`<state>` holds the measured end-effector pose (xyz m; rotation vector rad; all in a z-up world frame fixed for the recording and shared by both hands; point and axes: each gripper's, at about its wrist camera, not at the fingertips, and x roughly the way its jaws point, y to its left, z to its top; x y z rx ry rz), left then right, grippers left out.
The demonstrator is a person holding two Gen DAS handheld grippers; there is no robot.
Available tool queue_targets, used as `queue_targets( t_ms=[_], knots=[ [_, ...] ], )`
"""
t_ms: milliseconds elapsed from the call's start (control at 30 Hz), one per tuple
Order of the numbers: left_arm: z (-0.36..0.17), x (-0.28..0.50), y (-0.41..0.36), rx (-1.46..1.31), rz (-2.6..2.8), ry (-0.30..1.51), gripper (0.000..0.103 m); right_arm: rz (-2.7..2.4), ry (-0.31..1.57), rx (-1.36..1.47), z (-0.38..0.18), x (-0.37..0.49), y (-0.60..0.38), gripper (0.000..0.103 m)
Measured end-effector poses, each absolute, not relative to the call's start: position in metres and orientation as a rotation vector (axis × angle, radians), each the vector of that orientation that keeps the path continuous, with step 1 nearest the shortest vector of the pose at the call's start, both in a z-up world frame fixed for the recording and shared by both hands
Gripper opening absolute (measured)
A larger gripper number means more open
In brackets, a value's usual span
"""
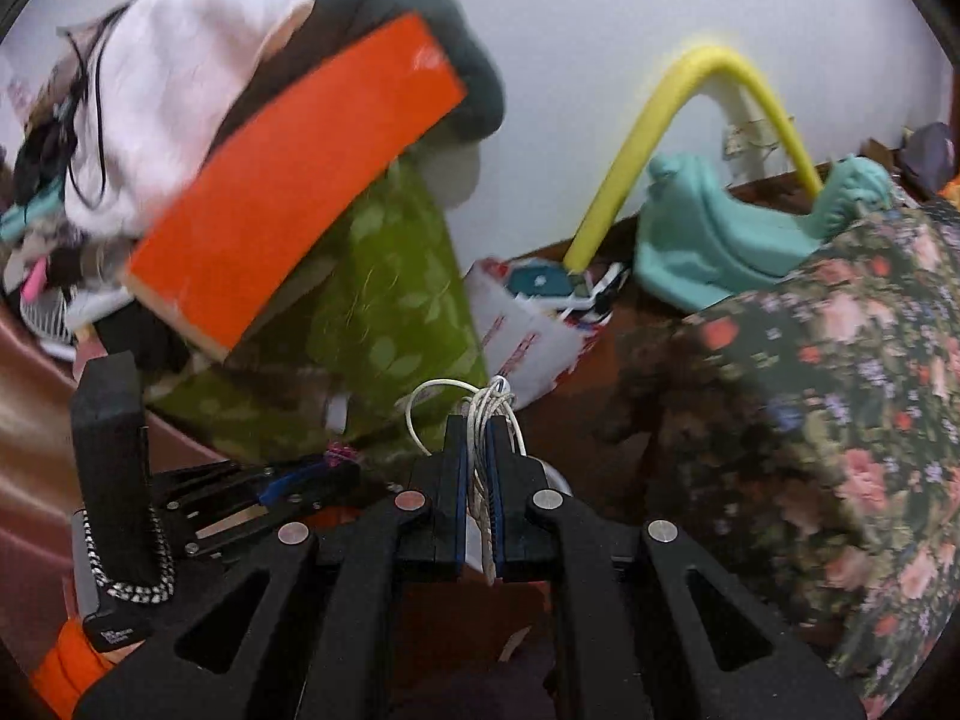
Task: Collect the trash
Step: 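Carry the earphones and pink item in both tools over the bin, then open both tools over the bin to drop the earphones and pink item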
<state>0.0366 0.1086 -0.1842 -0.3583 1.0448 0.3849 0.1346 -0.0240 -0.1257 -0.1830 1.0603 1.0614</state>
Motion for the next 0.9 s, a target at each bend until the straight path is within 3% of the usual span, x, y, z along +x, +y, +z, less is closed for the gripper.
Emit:
queue_targets(
  t_ms=[500, 567, 667, 800, 900],
  knots=[
    [-0.295, 0.065, 0.144, -0.512, 0.352, 1.223, 0.007, 1.089, 1.246, -0.312, -0.204, 0.141, 0.037, 0.006],
    [-0.302, 0.068, 0.149, -0.547, 0.346, 1.255, 0.021, 1.091, 1.276, -0.321, -0.213, 0.143, 0.045, 0.006],
    [-0.304, 0.068, 0.151, -0.541, 0.363, 1.269, 0.026, 1.086, 1.329, -0.324, -0.228, 0.147, 0.057, 0.007],
    [-0.3, 0.065, 0.149, -0.514, 0.373, 1.273, 0.026, 1.079, 1.397, -0.318, -0.239, 0.151, 0.064, 0.027],
    [-0.295, 0.061, 0.149, -0.529, 0.373, 1.265, 0.026, 1.062, 1.386, -0.306, -0.234, 0.152, 0.059, 0.031]
  ],
)
